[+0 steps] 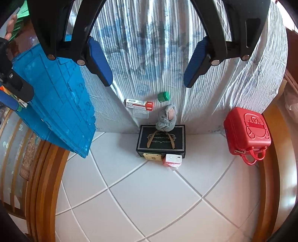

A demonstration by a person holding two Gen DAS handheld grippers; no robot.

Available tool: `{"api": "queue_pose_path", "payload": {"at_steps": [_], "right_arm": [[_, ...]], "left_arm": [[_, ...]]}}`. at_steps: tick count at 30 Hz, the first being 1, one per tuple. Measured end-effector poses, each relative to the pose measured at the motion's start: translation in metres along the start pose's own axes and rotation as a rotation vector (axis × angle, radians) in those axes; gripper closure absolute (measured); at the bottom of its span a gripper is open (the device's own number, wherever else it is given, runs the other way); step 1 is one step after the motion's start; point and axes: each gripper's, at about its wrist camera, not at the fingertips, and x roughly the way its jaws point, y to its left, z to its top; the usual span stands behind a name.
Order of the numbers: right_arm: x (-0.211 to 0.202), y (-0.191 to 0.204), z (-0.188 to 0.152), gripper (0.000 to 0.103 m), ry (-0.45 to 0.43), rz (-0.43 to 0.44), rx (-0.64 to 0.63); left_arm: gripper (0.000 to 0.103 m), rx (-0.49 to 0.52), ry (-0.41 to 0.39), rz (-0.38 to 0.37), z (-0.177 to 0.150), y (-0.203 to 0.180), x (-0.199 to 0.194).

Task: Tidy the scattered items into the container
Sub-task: 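Withdraw both grippers from the crate back toward the bed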

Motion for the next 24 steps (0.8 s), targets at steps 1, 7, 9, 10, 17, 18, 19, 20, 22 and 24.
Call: {"api": "queue_pose_path", "payload": {"at_steps": [1, 7, 9, 10, 17, 18, 19, 20, 22, 24], "right_arm": [[0.011, 0.004, 0.003, 0.000, 0.010, 0.011, -0.008], [0.094, 0.007, 0.010, 0.000, 0.102, 0.082, -0.008], [0.125, 0.003, 0.009, 0.000, 0.146, 0.097, -0.010], [0.141, 0.000, 0.007, 0.000, 0.170, 0.103, -0.012], [0.251, -0.007, -0.007, 0.000, 0.327, 0.130, 0.003], [0.267, -0.006, -0.009, 0.000, 0.343, 0.130, 0.006], [0.281, -0.007, -0.011, 0.000, 0.356, 0.129, 0.009], [0.296, -0.008, -0.013, 0.000, 0.370, 0.127, 0.012], [0.323, -0.008, -0.018, 0.000, 0.394, 0.122, 0.020], [0.349, -0.012, -0.025, 0.000, 0.422, 0.111, 0.031]], "left_arm": [[0.025, -0.011, 0.008, 0.016, 0.002, 0.007, 0.008], [0.025, -0.073, 0.094, 0.099, 0.015, 0.038, 0.076], [0.025, -0.079, 0.139, 0.116, 0.017, 0.042, 0.104], [0.025, -0.081, 0.163, 0.119, 0.016, 0.043, 0.119], [0.025, -0.062, 0.303, 0.127, 0.015, 0.043, 0.220], [0.025, -0.064, 0.319, 0.126, 0.015, 0.044, 0.235], [0.025, -0.067, 0.334, 0.124, 0.016, 0.044, 0.251], [0.025, -0.070, 0.345, 0.120, 0.016, 0.044, 0.266], [0.025, -0.069, 0.369, 0.115, 0.014, 0.043, 0.296], [0.025, -0.052, 0.392, 0.109, 0.011, 0.039, 0.324]]}}
